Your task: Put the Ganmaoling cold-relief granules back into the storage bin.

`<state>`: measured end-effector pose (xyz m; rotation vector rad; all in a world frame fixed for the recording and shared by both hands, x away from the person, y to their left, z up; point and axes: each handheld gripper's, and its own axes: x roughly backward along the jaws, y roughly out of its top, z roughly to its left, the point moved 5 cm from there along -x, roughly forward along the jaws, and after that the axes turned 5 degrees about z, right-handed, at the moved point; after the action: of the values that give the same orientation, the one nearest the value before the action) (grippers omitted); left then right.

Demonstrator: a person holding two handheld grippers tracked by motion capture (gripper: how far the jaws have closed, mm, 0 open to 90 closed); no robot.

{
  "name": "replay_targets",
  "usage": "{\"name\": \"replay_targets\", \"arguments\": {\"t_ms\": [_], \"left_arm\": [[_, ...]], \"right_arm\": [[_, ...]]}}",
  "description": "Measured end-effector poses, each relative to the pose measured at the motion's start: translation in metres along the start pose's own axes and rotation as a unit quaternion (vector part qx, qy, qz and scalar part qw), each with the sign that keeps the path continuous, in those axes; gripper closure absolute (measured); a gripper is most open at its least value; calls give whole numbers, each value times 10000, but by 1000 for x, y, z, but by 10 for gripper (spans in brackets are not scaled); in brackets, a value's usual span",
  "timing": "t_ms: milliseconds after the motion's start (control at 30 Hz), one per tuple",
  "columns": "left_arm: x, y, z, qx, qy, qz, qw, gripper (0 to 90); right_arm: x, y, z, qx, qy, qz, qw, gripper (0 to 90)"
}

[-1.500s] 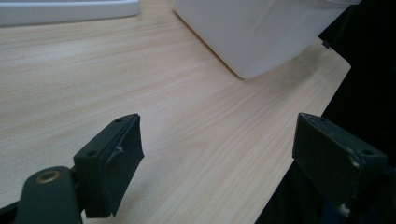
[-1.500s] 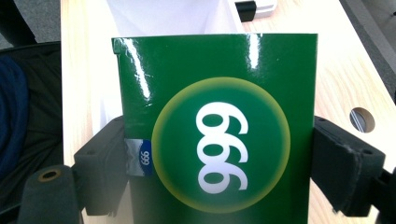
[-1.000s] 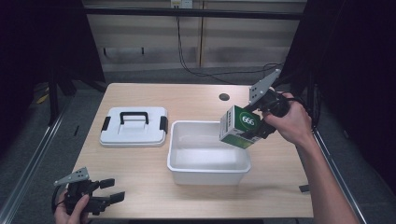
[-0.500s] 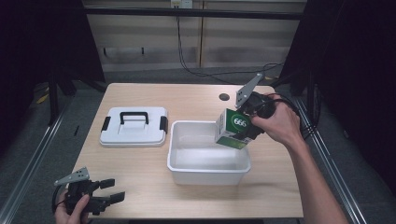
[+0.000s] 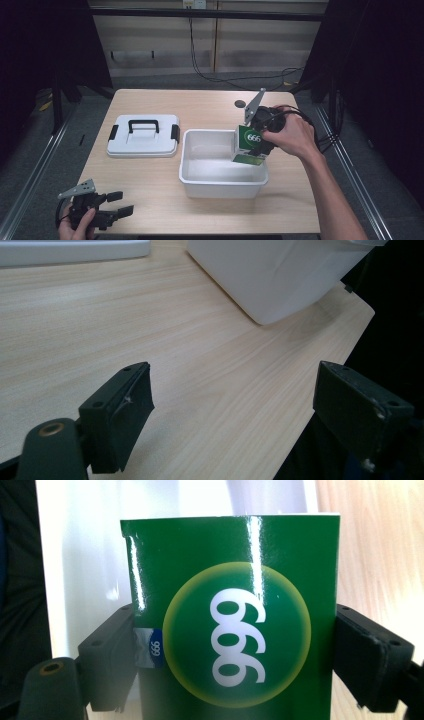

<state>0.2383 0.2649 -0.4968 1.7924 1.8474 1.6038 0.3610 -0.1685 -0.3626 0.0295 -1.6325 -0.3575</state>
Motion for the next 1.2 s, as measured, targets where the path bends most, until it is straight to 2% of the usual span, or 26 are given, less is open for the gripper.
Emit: {"name": "replay_targets", "arguments": {"t_ms": [67, 100, 267, 400, 700, 1200], "left_arm": [[0, 0, 0, -2, 2, -2, 10000, 161], [1, 0, 1, -24, 9, 11, 10000, 161], [0, 0, 0, -1, 1, 5, 10000, 161], [1, 0, 1, -30, 14, 16, 10000, 160], [1, 0, 1, -29, 13, 17, 10000, 161], [1, 0, 0, -19, -5, 5, 10000, 160]], "right_arm": [[-5, 1, 0, 69, 38, 63, 9999, 148], [-6, 2, 1, -5, 40, 147, 9999, 148], [-14, 4, 0, 58, 109, 439, 9990, 148], [-21, 6, 0, 124, 195, 599, 9979, 148], [-39, 10, 2, 209, 228, 893, 9955, 148], [-63, 11, 0, 277, 294, 1019, 9940, 144]]}}
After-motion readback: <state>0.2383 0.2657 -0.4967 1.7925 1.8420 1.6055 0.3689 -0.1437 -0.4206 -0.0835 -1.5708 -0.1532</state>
